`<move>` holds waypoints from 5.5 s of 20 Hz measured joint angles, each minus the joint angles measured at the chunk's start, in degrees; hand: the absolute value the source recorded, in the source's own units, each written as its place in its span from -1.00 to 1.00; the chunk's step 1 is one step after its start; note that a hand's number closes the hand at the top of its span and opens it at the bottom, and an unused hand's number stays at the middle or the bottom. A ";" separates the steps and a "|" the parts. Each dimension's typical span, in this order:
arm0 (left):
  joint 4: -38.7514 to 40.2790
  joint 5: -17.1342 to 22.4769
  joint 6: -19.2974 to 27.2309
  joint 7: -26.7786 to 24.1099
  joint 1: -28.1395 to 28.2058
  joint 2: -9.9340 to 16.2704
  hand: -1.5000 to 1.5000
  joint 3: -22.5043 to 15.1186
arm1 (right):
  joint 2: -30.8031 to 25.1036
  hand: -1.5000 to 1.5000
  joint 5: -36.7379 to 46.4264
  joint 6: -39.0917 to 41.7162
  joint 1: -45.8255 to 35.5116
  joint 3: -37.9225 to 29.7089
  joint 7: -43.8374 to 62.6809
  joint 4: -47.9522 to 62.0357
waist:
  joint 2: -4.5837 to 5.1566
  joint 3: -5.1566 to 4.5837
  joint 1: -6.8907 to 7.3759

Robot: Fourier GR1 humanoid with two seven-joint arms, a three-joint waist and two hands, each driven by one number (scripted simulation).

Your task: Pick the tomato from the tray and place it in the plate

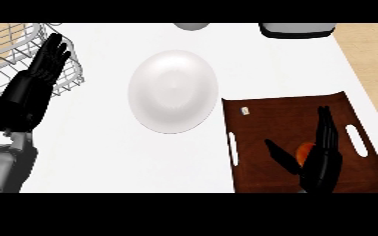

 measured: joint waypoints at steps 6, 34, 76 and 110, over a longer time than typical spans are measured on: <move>-0.95 -0.09 -0.06 0.71 -0.04 0.21 0.00 -0.01 | -0.26 -1.00 8.46 15.57 5.03 -0.89 16.69 -3.27 | 0.06 -0.17 0.54; 0.09 -3.01 -2.88 0.74 -1.10 -3.96 0.00 1.87 | 4.66 -1.00 19.52 61.13 -1.62 -6.98 48.15 -16.61 | 0.22 0.54 1.96; -0.48 -7.42 -6.98 2.06 -1.41 -8.74 0.00 5.65 | -1.91 1.00 26.17 51.14 11.20 8.29 26.63 -35.76 | 0.08 0.50 1.68; 0.61 -9.25 -8.56 2.41 -4.39 -10.76 0.00 6.03 | 6.47 1.00 -3.96 26.10 -59.46 17.76 37.02 32.24 | 0.84 0.53 4.41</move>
